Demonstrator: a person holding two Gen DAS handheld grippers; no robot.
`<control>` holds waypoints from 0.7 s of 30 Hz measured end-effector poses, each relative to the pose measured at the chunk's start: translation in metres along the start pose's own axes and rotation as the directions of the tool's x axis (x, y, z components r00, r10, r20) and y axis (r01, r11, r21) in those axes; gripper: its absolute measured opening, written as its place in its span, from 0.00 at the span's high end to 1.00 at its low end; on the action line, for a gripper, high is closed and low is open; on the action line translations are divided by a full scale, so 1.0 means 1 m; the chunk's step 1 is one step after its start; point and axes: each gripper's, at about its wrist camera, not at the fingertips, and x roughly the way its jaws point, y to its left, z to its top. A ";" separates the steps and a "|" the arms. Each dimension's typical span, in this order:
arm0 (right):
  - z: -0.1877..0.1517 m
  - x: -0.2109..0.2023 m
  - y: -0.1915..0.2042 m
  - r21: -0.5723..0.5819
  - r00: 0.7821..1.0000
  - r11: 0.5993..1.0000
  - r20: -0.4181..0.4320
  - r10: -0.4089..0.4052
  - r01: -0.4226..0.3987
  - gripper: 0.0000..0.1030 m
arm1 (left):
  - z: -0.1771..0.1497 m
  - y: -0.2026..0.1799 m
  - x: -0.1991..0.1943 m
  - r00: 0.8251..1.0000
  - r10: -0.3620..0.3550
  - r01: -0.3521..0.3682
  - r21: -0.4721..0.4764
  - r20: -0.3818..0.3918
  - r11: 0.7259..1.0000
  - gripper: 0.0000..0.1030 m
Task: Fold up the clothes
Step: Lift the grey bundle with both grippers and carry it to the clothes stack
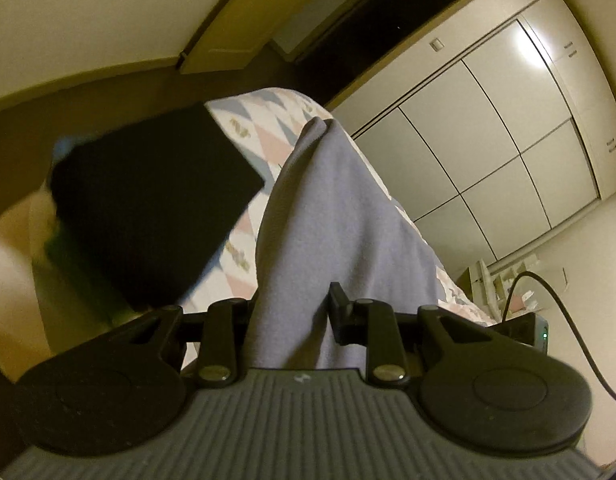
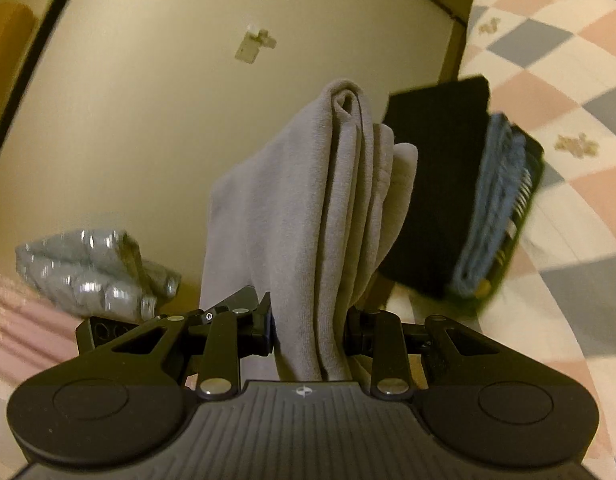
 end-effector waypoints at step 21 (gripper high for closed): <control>0.074 0.142 -0.030 0.320 0.953 0.945 0.257 -0.160 0.072 0.71 | 0.190 0.090 0.100 0.965 -0.064 0.124 0.225 -0.255 0.966 0.79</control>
